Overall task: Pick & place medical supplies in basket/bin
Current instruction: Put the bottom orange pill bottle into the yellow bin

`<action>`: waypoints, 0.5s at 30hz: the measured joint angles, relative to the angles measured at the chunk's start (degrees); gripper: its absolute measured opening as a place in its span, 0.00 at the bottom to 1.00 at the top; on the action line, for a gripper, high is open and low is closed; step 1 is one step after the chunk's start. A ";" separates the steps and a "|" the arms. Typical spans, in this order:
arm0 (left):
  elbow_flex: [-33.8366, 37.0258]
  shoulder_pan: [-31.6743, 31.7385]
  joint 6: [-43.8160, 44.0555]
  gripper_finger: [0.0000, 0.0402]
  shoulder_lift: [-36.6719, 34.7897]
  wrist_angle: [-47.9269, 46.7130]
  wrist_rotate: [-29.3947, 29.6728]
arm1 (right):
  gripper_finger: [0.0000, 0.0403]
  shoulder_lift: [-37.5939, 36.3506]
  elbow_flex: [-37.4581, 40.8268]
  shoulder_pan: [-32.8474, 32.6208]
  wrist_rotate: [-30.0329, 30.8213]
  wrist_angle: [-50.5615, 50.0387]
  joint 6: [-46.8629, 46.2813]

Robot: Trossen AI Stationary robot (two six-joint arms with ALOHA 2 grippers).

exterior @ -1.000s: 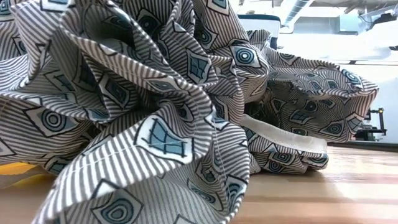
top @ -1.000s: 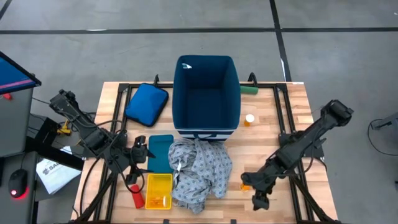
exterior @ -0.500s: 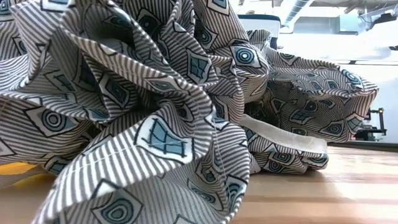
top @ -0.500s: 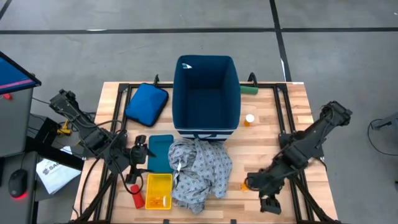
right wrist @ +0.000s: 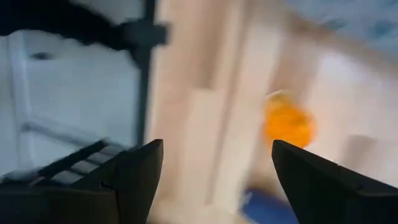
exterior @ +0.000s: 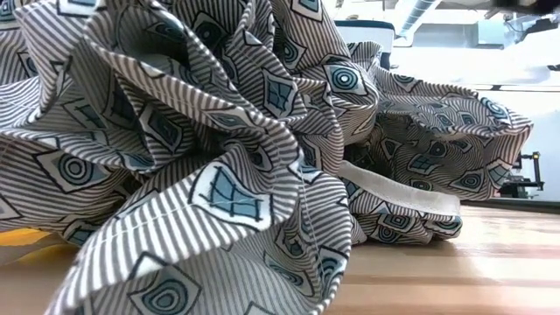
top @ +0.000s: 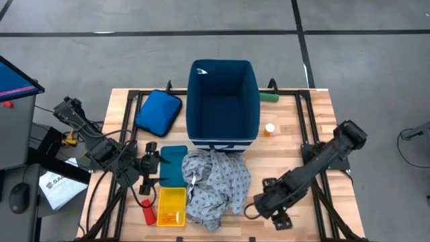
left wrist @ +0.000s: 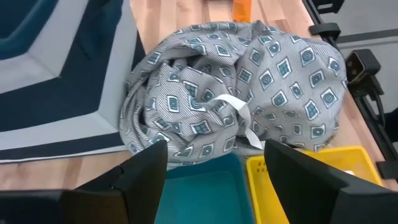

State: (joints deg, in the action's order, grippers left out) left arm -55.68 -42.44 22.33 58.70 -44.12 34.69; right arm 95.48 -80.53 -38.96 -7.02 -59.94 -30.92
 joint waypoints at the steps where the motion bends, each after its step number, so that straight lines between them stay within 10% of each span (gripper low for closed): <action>1: 0.00 0.00 0.08 0.64 0.00 0.01 -0.01 | 0.74 -0.86 -0.11 -0.28 3.24 -0.65 -0.74; 15: 0.00 0.00 0.15 0.63 0.00 -0.04 1.53 | 0.74 -1.40 5.58 -2.17 11.14 -1.97 -4.86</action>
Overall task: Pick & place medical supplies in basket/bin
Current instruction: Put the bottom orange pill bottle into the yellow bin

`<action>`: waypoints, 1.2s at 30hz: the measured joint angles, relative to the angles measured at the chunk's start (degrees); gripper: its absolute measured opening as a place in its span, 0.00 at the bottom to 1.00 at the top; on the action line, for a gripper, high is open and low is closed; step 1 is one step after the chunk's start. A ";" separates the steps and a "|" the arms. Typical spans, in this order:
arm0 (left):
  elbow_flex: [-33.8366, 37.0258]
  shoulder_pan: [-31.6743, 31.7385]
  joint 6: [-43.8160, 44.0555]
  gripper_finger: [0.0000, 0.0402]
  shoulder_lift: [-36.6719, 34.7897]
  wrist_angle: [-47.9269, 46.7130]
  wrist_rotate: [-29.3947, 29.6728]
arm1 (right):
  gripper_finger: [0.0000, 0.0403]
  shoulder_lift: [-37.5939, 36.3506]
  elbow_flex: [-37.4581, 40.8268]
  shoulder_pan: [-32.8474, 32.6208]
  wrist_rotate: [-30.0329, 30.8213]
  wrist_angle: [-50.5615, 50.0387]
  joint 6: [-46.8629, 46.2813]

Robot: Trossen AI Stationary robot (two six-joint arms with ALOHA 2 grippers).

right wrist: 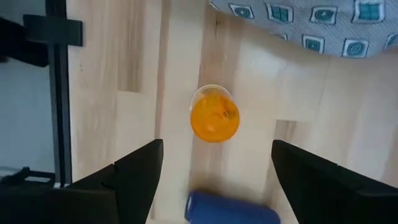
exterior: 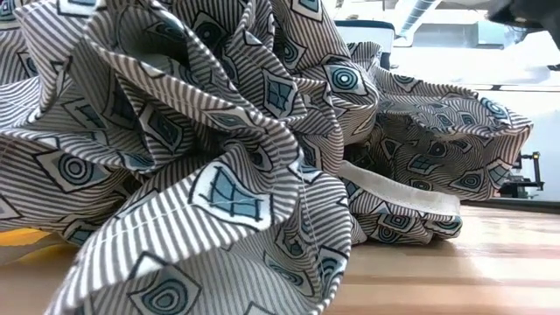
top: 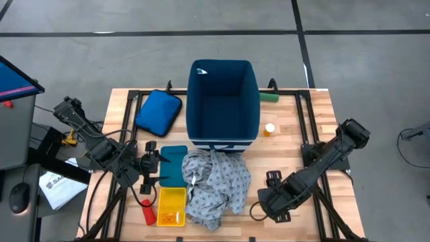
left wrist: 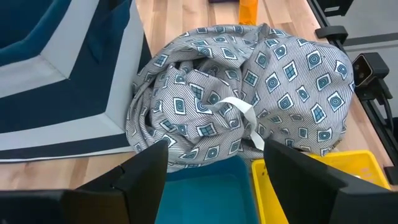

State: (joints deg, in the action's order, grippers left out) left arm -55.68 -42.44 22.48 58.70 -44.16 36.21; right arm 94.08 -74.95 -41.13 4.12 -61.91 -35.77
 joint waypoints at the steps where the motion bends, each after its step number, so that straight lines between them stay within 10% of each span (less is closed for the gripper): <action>1: 0.00 0.00 0.04 0.63 0.00 0.00 0.08 | 0.74 0.02 0.29 -0.21 0.00 0.21 -0.55; 36: 0.02 0.13 2.01 0.63 0.00 0.04 1.33 | 0.74 0.00 14.33 -0.57 2.45 17.87 -2.22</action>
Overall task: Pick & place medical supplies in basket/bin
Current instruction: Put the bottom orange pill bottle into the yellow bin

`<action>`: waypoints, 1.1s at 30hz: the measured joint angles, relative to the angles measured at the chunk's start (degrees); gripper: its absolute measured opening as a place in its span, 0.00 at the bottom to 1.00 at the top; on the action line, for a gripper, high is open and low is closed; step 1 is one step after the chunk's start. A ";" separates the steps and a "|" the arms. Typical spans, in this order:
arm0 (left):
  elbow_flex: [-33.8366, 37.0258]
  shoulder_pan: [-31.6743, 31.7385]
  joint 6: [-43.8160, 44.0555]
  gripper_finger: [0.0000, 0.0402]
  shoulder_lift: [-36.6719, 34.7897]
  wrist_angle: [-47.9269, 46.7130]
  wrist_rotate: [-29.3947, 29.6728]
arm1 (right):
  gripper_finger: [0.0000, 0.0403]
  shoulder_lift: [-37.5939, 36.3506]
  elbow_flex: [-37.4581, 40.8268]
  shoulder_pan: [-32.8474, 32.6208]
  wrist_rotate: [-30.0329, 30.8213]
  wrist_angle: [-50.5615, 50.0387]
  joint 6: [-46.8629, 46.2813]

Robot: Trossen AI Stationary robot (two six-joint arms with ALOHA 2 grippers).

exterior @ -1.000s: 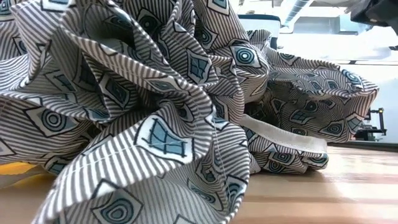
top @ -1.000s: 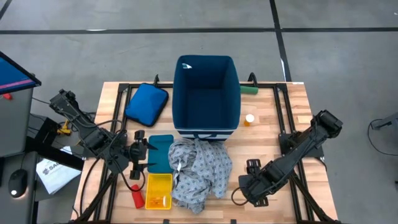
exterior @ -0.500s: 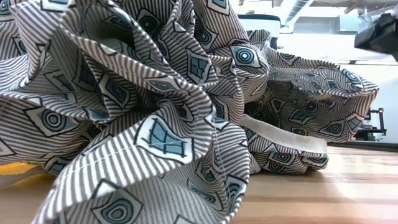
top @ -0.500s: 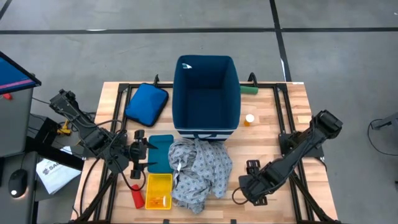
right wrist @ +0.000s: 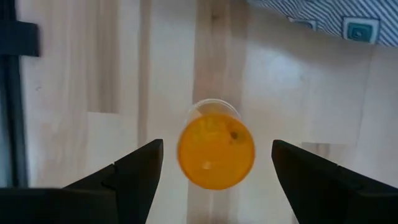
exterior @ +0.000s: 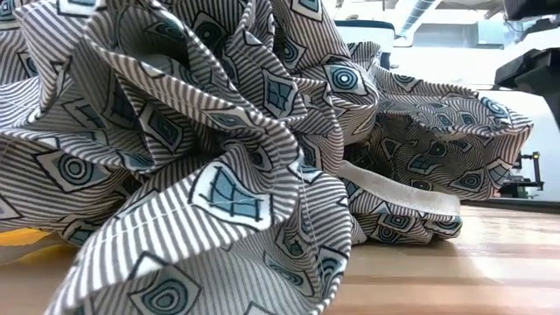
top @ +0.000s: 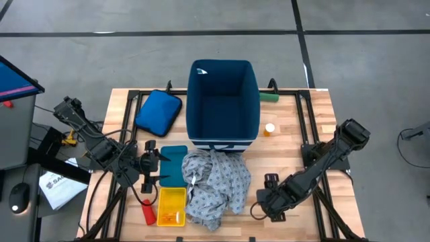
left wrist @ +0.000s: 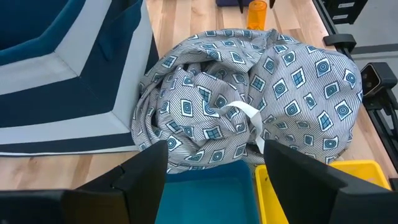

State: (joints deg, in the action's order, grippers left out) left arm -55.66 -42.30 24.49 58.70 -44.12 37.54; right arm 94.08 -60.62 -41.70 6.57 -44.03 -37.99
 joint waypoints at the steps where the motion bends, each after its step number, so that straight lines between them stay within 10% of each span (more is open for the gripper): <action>1: 0.00 0.00 0.00 0.63 0.00 0.00 0.00 | 0.74 0.00 -0.01 0.14 0.24 -0.05 0.01; 33: 0.00 0.00 0.22 0.63 0.00 0.01 -0.02 | 0.41 -0.07 -0.06 0.25 0.80 1.73 -0.03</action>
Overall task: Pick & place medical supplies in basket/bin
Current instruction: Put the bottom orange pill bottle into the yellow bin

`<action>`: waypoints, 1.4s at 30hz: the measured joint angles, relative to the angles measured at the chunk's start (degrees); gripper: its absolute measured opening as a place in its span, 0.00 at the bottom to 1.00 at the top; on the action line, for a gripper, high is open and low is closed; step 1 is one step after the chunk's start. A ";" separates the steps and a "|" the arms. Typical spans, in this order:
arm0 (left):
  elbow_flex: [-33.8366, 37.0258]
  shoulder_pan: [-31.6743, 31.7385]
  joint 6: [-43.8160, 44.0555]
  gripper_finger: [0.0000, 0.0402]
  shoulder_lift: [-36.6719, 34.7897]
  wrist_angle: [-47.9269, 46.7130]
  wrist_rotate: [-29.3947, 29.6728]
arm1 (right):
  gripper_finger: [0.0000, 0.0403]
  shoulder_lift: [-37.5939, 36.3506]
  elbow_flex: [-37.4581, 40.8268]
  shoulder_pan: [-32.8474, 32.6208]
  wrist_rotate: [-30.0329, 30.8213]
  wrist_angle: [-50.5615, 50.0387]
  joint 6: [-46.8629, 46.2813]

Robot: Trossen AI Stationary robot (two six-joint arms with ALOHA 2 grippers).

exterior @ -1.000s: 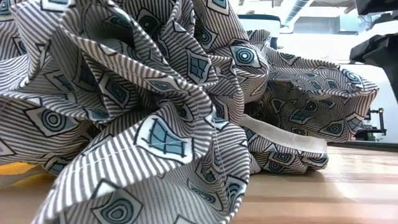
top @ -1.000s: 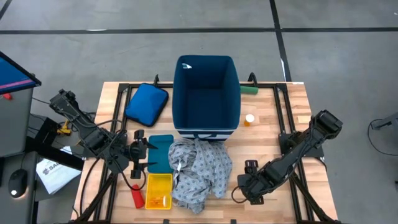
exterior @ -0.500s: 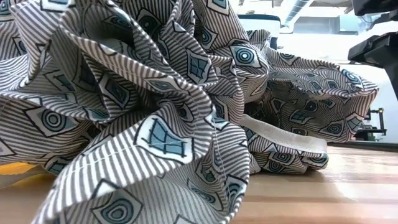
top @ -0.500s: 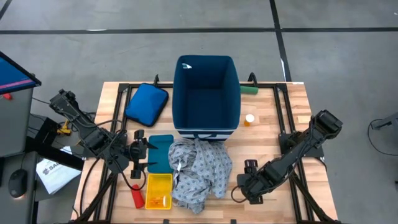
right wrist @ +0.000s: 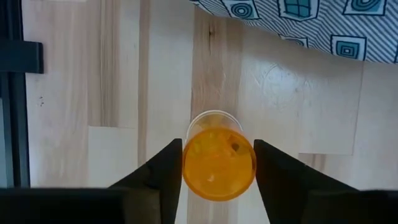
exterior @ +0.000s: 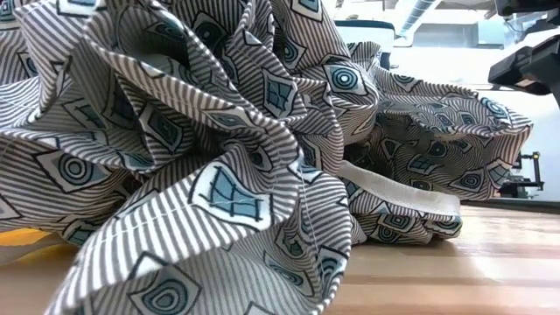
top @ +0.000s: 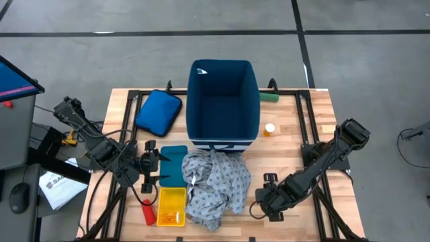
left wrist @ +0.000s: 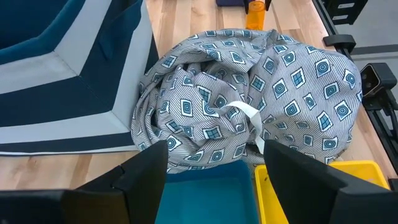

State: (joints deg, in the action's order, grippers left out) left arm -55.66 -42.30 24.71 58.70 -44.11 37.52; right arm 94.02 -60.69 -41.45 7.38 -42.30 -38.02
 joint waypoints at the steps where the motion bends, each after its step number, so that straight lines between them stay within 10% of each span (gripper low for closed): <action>1: 0.00 0.00 0.00 0.63 0.00 0.00 0.01 | 0.43 0.00 0.00 0.00 -0.01 -0.02 0.00; 21: 0.02 3.11 2.73 0.63 -0.59 -5.13 5.63 | 0.44 -4.62 -14.63 -1.32 -2.83 -12.40 0.33; 42: 0.02 30.62 -10.26 0.63 -0.59 3.14 11.67 | 0.43 -3.72 -24.63 20.04 -6.43 6.72 29.46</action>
State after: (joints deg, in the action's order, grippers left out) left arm -55.64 -11.69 14.45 58.11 -40.97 49.19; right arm 90.30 -85.32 -21.41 0.95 -35.58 -8.56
